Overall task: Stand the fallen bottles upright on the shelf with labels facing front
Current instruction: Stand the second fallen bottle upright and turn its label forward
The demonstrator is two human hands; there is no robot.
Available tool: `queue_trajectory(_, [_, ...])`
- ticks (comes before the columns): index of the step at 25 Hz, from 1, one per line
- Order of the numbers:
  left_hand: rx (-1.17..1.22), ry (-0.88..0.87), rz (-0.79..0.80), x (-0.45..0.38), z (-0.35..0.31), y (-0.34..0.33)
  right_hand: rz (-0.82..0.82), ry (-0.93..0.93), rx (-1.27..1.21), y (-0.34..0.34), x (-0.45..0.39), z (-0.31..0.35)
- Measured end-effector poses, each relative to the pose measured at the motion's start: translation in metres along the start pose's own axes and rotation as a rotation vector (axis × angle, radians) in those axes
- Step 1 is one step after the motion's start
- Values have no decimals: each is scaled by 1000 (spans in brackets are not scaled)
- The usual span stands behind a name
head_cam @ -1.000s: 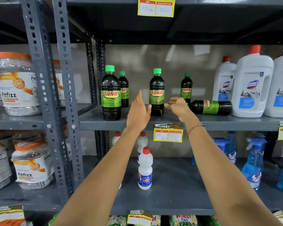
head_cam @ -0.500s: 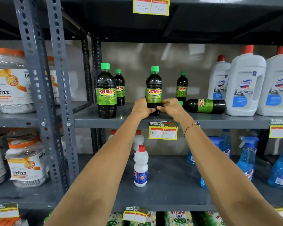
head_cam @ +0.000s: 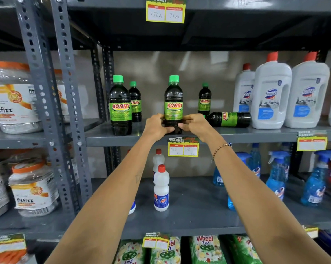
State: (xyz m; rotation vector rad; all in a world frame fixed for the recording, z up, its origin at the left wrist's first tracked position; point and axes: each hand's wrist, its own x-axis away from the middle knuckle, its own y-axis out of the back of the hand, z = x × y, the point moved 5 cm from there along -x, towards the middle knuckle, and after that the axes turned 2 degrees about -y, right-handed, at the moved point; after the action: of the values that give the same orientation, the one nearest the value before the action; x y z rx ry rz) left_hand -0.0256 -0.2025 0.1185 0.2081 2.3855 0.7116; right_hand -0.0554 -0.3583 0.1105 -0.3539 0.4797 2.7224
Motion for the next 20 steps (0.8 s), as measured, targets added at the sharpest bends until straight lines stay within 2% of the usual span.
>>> queue_trajectory(11, [4, 23, -17, 8, 11, 3, 65, 1, -64, -11, 5, -4])
queue_trajectory(13, [9, 30, -98, 11, 12, 2, 74, 5, -101, -8, 6, -5])
queue_trajectory(15, [7, -100, -359, 23, 3, 1, -10, 32, -45, 8, 2, -5])
queue_trajectory(17, [-81, -353, -547, 42, -16, -14, -159, 94, 95, 34, -2, -4])
queue_trajectory(20, [-261, -560, -505, 57, -44, -63, -329, 147, 447, 79, -7, -5])
